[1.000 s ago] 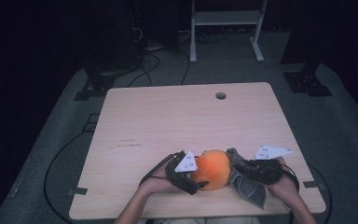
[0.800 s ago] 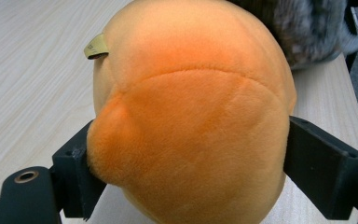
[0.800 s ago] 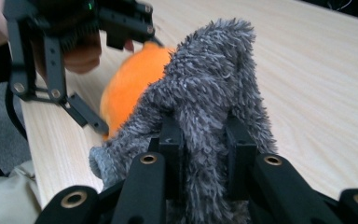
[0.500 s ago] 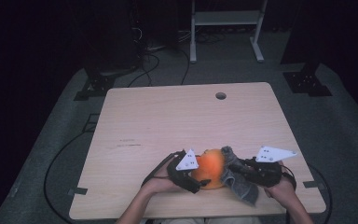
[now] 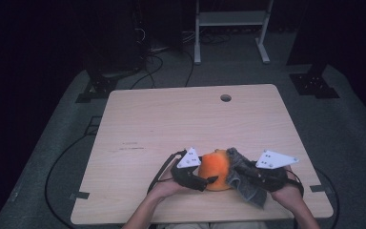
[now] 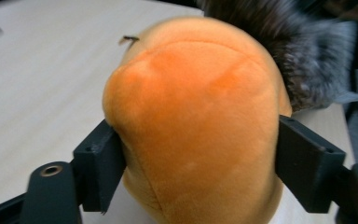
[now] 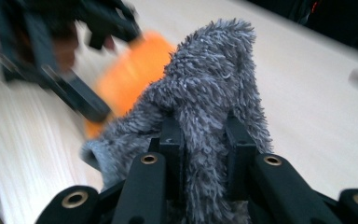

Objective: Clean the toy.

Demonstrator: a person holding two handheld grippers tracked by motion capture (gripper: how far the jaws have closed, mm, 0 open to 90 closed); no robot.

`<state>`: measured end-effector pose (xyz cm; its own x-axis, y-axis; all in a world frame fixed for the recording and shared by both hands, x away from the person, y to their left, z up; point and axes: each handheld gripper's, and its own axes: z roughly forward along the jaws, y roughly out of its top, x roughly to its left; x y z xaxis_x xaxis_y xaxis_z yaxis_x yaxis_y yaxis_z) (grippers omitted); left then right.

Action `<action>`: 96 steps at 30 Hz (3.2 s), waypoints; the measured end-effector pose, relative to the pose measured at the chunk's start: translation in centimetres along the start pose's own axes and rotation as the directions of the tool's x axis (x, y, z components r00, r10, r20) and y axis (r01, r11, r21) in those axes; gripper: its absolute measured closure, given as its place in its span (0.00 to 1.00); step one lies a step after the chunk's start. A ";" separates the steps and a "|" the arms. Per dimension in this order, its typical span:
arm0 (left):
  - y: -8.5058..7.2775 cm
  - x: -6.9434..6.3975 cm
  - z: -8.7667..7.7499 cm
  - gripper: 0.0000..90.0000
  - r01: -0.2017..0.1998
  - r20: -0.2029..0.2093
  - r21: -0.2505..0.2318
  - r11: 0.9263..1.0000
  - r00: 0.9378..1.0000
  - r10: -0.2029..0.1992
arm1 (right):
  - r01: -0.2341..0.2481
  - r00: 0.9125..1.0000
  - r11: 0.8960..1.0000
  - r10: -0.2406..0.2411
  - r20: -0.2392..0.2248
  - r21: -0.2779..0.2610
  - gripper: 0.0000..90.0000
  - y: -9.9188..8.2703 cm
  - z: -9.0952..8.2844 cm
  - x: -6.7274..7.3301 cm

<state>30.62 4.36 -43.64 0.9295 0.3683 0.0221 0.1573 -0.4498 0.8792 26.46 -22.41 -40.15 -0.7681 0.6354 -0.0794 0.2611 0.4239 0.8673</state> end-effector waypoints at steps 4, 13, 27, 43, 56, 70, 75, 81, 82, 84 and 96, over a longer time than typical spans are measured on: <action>0.7 -2.0 0.5 0.27 -0.159 -0.011 0.016 0.987 0.987 0.160 | 0.091 0.995 0.995 -0.092 -0.034 -0.035 0.80 2.1 -0.2 2.2; -0.1 -1.6 0.3 0.29 -0.173 0.023 0.031 0.985 0.985 0.172 | 0.027 1.000 0.999 -0.027 0.002 0.028 0.81 0.3 -0.1 0.1; 0.8 -1.5 0.2 0.30 -0.061 0.015 -0.010 0.998 0.998 0.062 | 0.027 0.999 0.998 -0.025 -0.042 0.051 0.81 0.3 0.6 0.9; 1.0 -2.8 0.2 0.29 -0.222 0.052 0.011 0.975 0.974 0.221 | 0.054 0.994 0.998 -0.050 -0.097 0.042 0.80 2.2 0.3 1.9; 1.1 -2.0 -0.2 0.29 -0.142 0.068 -0.015 0.990 0.988 0.142 | -0.026 0.997 0.998 0.030 -0.067 0.054 0.80 0.7 -0.2 0.0; 0.8 -1.8 -0.5 0.22 -0.144 0.099 -0.012 0.990 0.985 0.144 | -0.036 0.997 0.999 0.037 -0.063 0.027 0.80 0.7 -1.0 -1.0; 0.9 -1.9 -0.6 0.25 -0.168 0.077 0.002 0.986 0.983 0.167 | 0.032 0.998 0.999 -0.029 -0.062 0.042 0.80 0.8 -0.3 0.0; 0.4 -1.6 -0.7 0.30 -0.185 0.096 0.022 0.982 0.979 0.182 | -0.079 0.996 0.992 0.081 -0.021 0.100 0.80 -1.6 -0.3 -2.7; 0.4 -1.6 -0.7 0.29 -0.193 0.100 0.019 0.981 0.977 0.190 | -0.083 0.996 0.991 0.085 -0.012 0.102 0.80 -1.7 -0.5 -2.9; 0.4 -1.7 -0.7 0.29 -0.202 0.099 0.022 0.979 0.975 0.198 | -0.080 0.997 0.992 0.081 -0.008 0.095 0.80 -1.4 -1.1 -3.1; 0.1 -1.7 -1.0 0.29 -0.244 0.125 0.031 0.969 0.963 0.238 | -0.066 0.991 0.991 0.078 -0.105 0.116 0.78 -1.6 -0.9 -3.1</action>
<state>28.70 4.46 -43.12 0.9743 0.1459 0.1716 -0.0639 -0.5514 0.8318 27.85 -25.63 -40.82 -0.8025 0.5952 0.0410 0.3770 0.4527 0.8080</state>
